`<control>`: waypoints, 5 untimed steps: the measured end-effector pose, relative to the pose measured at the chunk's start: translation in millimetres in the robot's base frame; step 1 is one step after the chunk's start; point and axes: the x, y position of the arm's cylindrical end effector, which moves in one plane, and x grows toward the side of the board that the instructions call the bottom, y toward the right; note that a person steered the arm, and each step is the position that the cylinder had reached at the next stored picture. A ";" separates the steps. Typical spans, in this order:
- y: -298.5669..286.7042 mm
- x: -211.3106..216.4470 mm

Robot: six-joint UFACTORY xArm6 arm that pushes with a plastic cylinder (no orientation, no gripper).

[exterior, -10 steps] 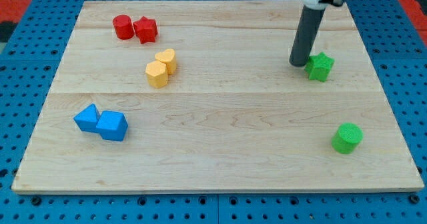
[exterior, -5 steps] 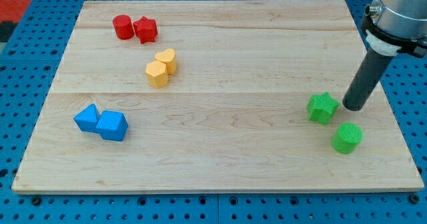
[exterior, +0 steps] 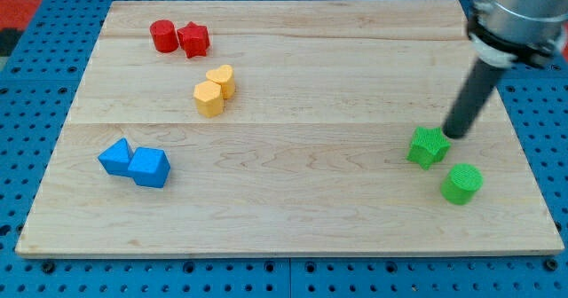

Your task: Move the green star into the green circle

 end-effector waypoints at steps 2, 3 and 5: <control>-54.6 27.4; -51.6 14.8; -18.9 14.0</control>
